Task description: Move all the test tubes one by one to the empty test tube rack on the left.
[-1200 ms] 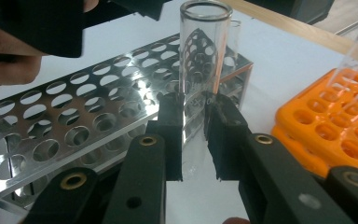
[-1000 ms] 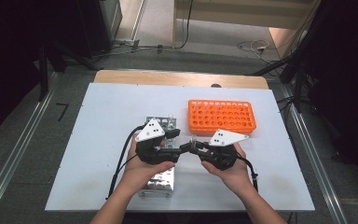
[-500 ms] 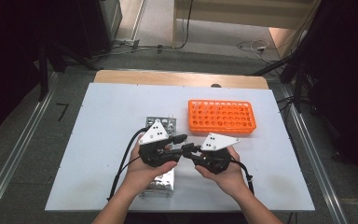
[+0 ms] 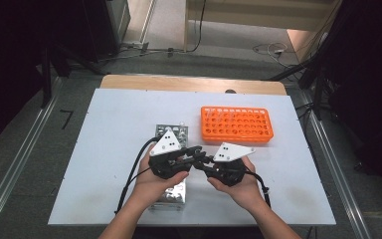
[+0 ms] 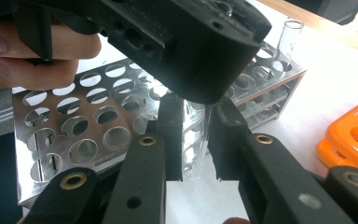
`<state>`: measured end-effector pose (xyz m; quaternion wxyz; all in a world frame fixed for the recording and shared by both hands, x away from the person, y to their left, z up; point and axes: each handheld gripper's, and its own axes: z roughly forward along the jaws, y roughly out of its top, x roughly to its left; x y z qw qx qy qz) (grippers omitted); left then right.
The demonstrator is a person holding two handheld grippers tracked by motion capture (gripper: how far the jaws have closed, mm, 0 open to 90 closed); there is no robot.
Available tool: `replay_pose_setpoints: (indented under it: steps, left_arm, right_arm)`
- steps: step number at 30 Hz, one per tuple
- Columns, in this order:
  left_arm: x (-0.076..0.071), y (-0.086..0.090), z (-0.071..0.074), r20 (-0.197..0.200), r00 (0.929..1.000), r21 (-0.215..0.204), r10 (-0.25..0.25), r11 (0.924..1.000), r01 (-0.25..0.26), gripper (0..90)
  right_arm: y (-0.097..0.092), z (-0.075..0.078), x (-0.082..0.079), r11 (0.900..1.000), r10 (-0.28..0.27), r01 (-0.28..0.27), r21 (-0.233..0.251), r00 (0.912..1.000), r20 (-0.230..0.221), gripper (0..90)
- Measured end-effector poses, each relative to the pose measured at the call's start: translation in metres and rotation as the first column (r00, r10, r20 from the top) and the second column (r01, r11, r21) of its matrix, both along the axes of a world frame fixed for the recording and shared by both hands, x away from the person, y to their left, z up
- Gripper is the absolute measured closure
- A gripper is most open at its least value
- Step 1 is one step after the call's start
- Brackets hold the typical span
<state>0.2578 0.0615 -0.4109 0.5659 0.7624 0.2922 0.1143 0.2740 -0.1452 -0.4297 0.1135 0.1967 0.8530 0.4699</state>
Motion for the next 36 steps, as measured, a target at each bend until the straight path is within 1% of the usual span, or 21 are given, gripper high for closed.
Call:
replay_pose_setpoints:
  steps: [7, 9, 10, 12, 13, 15, 17, 18, 22, 23, 24, 26, 29, 32, 36]
  left_arm:
    - [0.001, 0.000, 0.001, 0.011, 0.9998, -0.001, 0.016, 0.9999, -0.016, 74.5]
    - [0.001, 0.000, 0.001, 0.007, 0.9998, -0.006, 0.019, 0.9998, -0.019, 74.6]
    - [0.002, 0.000, 0.002, 0.006, 0.9997, -0.009, 0.025, 0.9996, -0.025, 74.7]
    - [0.003, 0.001, 0.002, 0.008, 0.9990, -0.008, 0.043, 0.9990, -0.043, 74.7]
    - [0.004, 0.002, 0.003, 0.005, 0.9988, -0.015, 0.048, 0.9988, -0.048, 74.7]
    - [0.005, 0.005, 0.004, 0.008, 0.9984, -0.018, 0.056, 0.9983, -0.056, 74.7]
    - [0.006, 0.007, 0.006, 0.011, 0.9976, -0.021, 0.069, 0.9974, -0.069, 74.7]
    - [0.007, 0.007, 0.007, 0.015, 0.9970, -0.020, 0.075, 0.9970, -0.075, 74.7]
    - [0.011, 0.009, 0.010, 0.022, 0.9951, -0.023, 0.096, 0.9952, -0.095, 74.7]
    - [0.013, 0.010, 0.011, 0.024, 0.9945, -0.022, 0.101, 0.9946, -0.101, 74.8]
    - [0.014, 0.011, 0.011, 0.025, 0.9938, -0.020, 0.108, 0.9939, -0.108, 74.7]
    - [0.018, 0.014, 0.012, 0.028, 0.9922, -0.023, 0.122, 0.9924, -0.121, 74.8]
    - [0.023, 0.018, 0.014, 0.030, 0.9893, -0.015, 0.143, 0.9897, -0.143, 74.7]
    - [0.029, 0.024, 0.016, 0.036, 0.9853, -0.011, 0.167, 0.9860, -0.166, 74.8]
    - [0.036, 0.031, 0.017, 0.047, 0.9787, -0.007, 0.200, 0.9798, -0.200, 74.8]
  right_arm:
    - [-0.001, 0.001, 0.001, 0.9999, 0.000, 0.000, 0.012, 1.0000, -0.010, 74.1]
    - [-0.002, 0.001, 0.002, 0.9998, -0.006, 0.007, 0.019, 0.9999, -0.014, 73.5]
    - [-0.002, 0.001, 0.002, 0.9997, -0.008, 0.008, 0.023, 0.9998, -0.019, 71.6]
    - [-0.003, 0.002, 0.002, 0.9994, -0.008, 0.008, 0.032, 0.9998, -0.020, 62.3]
    - [-0.004, 0.002, 0.003, 0.9993, -0.013, 0.014, 0.034, 0.9996, -0.023, 58.6]
    - [-0.007, 0.003, 0.005, 0.9984, -0.020, 0.022, 0.052, 0.9993, -0.032, 46.7]
    - [-0.011, 0.004, 0.007, 0.9974, -0.021, 0.024, 0.068, 0.9992, -0.034, 41.1]
    - [-0.013, 0.004, 0.008, 0.9970, -0.019, 0.021, 0.074, 0.9993, -0.031, 36.2]
    - [-0.022, 0.005, 0.010, 0.9928, -0.066, 0.069, 0.098, 0.9974, -0.030, 16.4]
    - [-0.024, 0.006, 0.011, 0.9917, -0.071, 0.074, 0.105, 0.9970, -0.031, 13.4]
    - [-0.027, 0.006, 0.012, 0.9915, -0.072, 0.076, 0.106, 0.9968, -0.032, 6.7]
    - [-0.032, 0.005, 0.015, 0.9891, -0.087, 0.091, 0.116, 0.9953, -0.043, 0.0]
    - [-0.042, 0.004, 0.018, 0.9873, -0.080, 0.086, 0.134, 0.9953, -0.055, 0.0]
    - [-0.050, 0.002, 0.021, 0.9853, -0.103, 0.108, 0.132, 0.9936, -0.045, 0.0]
    - [-0.060, 0.002, 0.023, 0.9822, -0.120, 0.126, 0.139, 0.9914, -0.051, 0.0]
